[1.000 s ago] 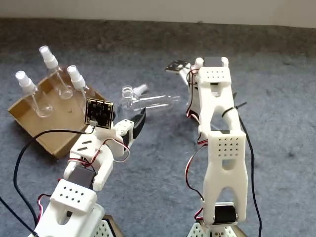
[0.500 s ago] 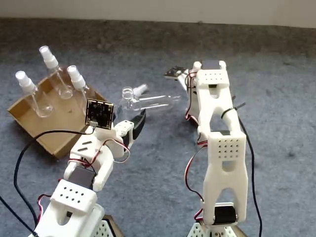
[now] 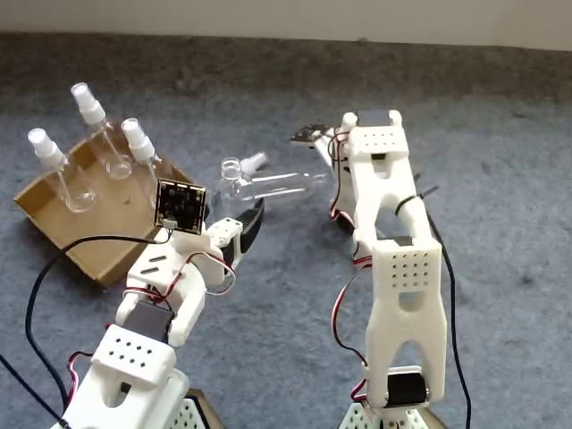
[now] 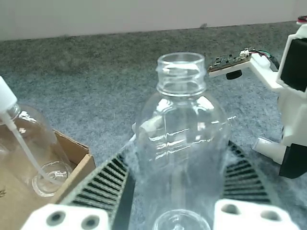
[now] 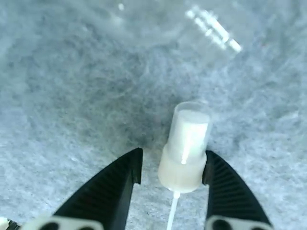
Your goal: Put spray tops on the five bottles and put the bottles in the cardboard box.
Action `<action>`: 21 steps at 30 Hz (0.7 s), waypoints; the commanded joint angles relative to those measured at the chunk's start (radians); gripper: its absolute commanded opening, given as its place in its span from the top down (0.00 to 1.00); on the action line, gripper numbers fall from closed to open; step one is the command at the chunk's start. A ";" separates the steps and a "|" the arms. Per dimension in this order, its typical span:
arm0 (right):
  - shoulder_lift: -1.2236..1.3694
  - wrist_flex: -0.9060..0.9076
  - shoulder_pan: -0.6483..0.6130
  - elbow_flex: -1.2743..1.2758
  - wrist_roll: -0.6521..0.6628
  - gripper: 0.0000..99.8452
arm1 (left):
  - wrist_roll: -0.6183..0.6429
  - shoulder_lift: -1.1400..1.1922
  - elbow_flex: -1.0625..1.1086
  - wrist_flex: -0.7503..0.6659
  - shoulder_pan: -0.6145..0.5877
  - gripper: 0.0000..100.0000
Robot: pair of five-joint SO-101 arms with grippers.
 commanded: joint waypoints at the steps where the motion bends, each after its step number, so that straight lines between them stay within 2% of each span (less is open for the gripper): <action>1: -0.004 -0.030 -0.007 -0.004 -0.009 0.88 | 0.003 -0.018 -0.010 -0.023 -0.002 0.89; 6: -0.016 -0.033 -0.007 -0.012 -0.009 0.90 | 0.003 -0.018 -0.008 -0.023 -0.001 0.89; 10: -0.047 -0.015 0.001 -0.110 -0.020 0.90 | 0.003 -0.018 -0.008 -0.023 0.007 0.88; 15: -0.117 0.018 0.010 -0.257 -0.158 0.90 | 0.002 -0.019 0.007 -0.023 0.045 0.89; 21: -0.282 0.019 0.005 -0.312 -0.258 0.90 | 0.002 -0.021 0.007 -0.023 0.047 0.89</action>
